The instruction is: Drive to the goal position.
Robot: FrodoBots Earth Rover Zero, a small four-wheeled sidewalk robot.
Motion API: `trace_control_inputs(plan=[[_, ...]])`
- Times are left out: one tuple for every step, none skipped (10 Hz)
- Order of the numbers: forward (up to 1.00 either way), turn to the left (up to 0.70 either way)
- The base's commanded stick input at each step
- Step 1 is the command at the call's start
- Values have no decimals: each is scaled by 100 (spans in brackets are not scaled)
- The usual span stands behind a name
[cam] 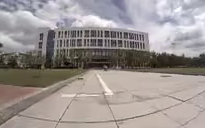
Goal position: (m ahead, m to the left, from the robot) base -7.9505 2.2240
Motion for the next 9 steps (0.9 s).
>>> trace_control_inputs(plan=[[70, 0], [70, 2], [70, 3], [70, 0], [70, 0], [70, 0], [70, 0], [70, 0], [70, 4]])
